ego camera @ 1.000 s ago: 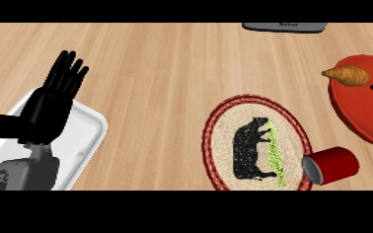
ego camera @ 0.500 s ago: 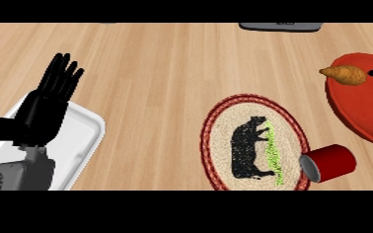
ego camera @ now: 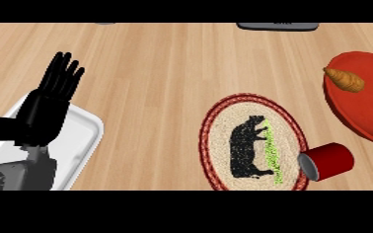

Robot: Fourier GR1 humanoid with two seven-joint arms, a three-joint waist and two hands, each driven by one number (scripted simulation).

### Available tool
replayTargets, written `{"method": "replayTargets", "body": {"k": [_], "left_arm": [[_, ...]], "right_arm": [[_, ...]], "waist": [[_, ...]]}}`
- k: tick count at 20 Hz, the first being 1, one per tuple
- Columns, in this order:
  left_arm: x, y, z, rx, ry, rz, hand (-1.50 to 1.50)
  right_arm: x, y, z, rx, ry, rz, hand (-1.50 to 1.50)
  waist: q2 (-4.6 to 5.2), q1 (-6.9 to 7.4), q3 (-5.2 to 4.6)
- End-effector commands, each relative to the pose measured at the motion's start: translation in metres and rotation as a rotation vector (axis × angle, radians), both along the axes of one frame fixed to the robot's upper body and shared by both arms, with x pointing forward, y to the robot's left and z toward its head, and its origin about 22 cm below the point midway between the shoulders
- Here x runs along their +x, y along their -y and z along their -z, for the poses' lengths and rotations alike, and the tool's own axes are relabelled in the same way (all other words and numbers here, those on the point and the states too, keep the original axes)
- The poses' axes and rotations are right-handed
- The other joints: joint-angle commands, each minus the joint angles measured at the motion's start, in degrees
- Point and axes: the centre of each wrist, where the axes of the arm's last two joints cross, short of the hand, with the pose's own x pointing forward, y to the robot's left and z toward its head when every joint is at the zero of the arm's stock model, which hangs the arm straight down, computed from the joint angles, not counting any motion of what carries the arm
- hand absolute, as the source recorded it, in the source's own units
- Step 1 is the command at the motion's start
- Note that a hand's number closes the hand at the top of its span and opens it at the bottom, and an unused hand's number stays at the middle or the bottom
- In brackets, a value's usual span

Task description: Pick the croissant from the placemat and place it in the bowl

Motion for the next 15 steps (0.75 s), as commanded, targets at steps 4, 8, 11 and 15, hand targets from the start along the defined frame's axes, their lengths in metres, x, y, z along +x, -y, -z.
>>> {"method": "replayTargets", "body": {"k": [4, 8, 11, 15], "left_arm": [[0.001, -0.006, 0.000, 0.004, 0.008, -0.025, 0.00], [0.002, -0.006, -0.003, -0.001, -0.005, -0.010, 0.00], [-0.004, -0.018, -0.002, -0.002, -0.003, -0.020, 0.00], [0.000, -0.010, -0.002, 0.000, 0.003, -0.020, 0.00]], "right_arm": [[-0.075, 0.051, -0.011, 0.040, -0.010, 0.049, -1.50], [-0.101, 0.063, -0.012, 0.032, -0.014, 0.039, -1.50], [-0.119, 0.069, -0.007, 0.056, -0.023, 0.006, -1.50], [-0.133, 0.074, -0.005, 0.049, -0.043, -0.016, -1.50]], "waist": [[0.06, -0.78, 0.17], [0.08, -0.78, 0.30], [-0.13, -0.56, 0.29], [-0.01, -0.60, 0.41]]}}
